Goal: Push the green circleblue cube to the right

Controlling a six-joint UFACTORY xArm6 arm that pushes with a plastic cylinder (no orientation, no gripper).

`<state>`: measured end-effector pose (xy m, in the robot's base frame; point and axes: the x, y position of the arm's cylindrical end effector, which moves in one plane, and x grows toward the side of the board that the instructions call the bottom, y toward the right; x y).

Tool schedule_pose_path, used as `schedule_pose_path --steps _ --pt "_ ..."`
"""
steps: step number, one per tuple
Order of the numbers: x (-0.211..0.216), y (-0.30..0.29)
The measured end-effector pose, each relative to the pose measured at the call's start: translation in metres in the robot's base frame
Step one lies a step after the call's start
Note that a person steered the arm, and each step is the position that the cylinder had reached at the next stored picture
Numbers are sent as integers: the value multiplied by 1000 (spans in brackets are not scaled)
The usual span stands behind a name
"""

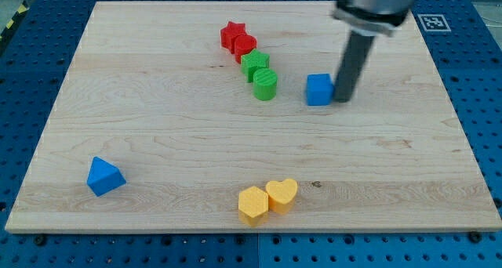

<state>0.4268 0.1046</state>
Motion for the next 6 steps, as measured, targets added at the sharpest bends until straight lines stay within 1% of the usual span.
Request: schedule_pose_path --steps 1,2,3,4,5,6 --pt "0 -46" --pt "0 -22" --pt "26 -8" --pt "48 -41" --pt "47 -132" --pt "37 -210"
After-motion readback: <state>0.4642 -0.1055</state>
